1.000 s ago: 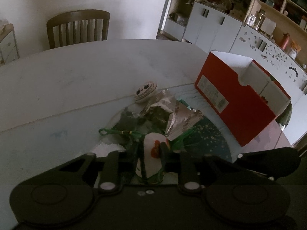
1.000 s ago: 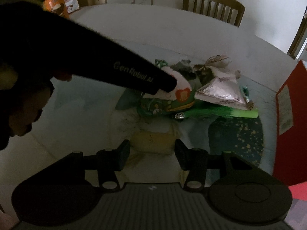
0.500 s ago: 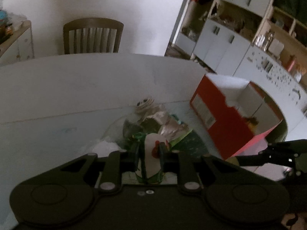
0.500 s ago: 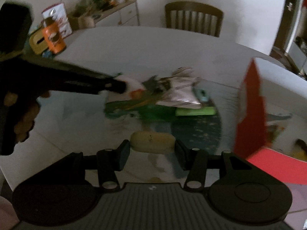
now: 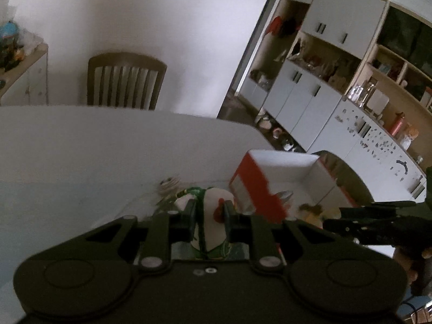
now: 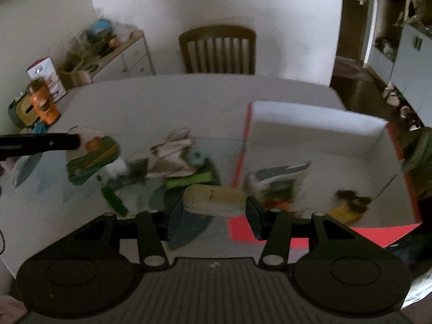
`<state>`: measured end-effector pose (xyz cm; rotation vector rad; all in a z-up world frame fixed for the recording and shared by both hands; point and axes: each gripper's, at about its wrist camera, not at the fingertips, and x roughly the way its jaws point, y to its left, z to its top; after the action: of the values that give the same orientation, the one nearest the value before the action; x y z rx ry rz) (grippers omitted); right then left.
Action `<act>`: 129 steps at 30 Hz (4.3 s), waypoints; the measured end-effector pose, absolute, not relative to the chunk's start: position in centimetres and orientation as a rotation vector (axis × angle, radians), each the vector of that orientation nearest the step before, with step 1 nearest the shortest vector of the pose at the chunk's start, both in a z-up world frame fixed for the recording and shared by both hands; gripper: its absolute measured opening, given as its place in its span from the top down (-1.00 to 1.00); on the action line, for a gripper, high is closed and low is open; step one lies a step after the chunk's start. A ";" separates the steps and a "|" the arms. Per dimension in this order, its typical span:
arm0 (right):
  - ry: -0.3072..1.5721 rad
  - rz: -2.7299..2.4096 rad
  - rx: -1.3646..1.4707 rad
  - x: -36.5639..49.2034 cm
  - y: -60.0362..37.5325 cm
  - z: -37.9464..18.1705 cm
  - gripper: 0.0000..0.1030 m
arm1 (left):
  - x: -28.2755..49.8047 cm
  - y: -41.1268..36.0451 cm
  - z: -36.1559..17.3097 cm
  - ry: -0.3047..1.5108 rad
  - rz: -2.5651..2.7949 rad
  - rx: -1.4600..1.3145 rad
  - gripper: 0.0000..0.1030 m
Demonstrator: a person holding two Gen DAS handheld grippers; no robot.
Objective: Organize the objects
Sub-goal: 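Lift the heart-print bag with the left gripper and carry it over the shoebox, then lower the heart-print bag into the shoebox and open the left gripper, then move both grippers back over the remaining items on the table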
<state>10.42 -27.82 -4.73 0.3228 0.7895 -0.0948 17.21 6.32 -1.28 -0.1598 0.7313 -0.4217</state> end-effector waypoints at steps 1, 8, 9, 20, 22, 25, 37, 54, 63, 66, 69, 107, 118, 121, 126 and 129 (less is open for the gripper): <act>0.783 -0.103 0.322 10.1 -28.7 -4.6 0.03 | 17.2 5.8 -0.8 0.720 -0.427 -0.158 0.64; 0.782 -0.149 0.291 9.2 -33.1 -5.0 0.03 | 18.0 1.2 1.4 0.672 -0.468 -0.147 0.64; 0.785 -0.155 0.289 9.1 -33.7 -5.2 0.03 | 18.1 0.3 1.5 0.669 -0.478 -0.140 0.64; 0.820 -0.203 0.297 8.1 -40.7 -7.9 0.03 | 20.5 -8.7 1.1 0.686 -0.581 -0.096 0.64; 0.828 -0.209 0.298 8.3 -41.8 -8.3 0.03 | 20.9 -10.1 0.7 0.696 -0.600 -0.081 0.64; 0.837 -0.215 0.301 8.9 -43.5 -8.7 0.03 | 21.8 -12.6 0.0 0.715 -0.620 -0.065 0.64; 0.863 -0.211 0.256 12.4 -46.7 -10.2 0.03 | 25.0 -18.5 -2.7 0.781 -0.665 0.017 0.63; 1.061 -0.159 0.163 19.4 -45.5 -16.3 0.03 | 26.9 -20.6 -11.3 0.971 -0.634 0.185 0.61; 1.184 -0.160 0.184 20.9 -45.1 -19.0 0.03 | 27.4 -21.4 -12.9 1.056 -0.630 0.230 0.56; 1.194 -0.159 0.203 21.0 -45.1 -19.2 0.03 | 27.5 -21.4 -12.9 1.065 -0.629 0.219 0.55; 1.204 -0.160 0.221 20.9 -45.2 -19.5 0.02 | 27.6 -21.4 -13.0 1.077 -0.622 0.221 0.51; 0.861 -0.169 0.407 10.7 -43.4 -9.0 -0.10 | 22.7 -16.7 -6.4 0.908 -0.643 0.091 0.07; 0.751 -0.163 0.432 7.9 -39.0 -5.7 -0.26 | 20.4 -12.2 -4.0 0.841 -0.610 0.041 -0.28; 0.724 -0.143 0.422 7.6 -37.1 -5.0 -0.37 | 20.0 -10.6 -3.7 0.829 -0.586 0.030 -0.36; 0.679 -0.109 0.420 7.6 -34.5 -4.1 -0.50 | 19.3 -8.0 -3.3 0.802 -0.553 0.034 -0.54; 0.647 -0.093 0.436 7.7 -33.1 -3.7 -0.57 | 18.9 -6.4 -3.0 0.787 -0.544 0.035 -0.64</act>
<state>7.68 -33.09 -3.73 0.4361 0.6471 -0.0926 18.90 -6.43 -3.01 0.0348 0.7874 -0.5439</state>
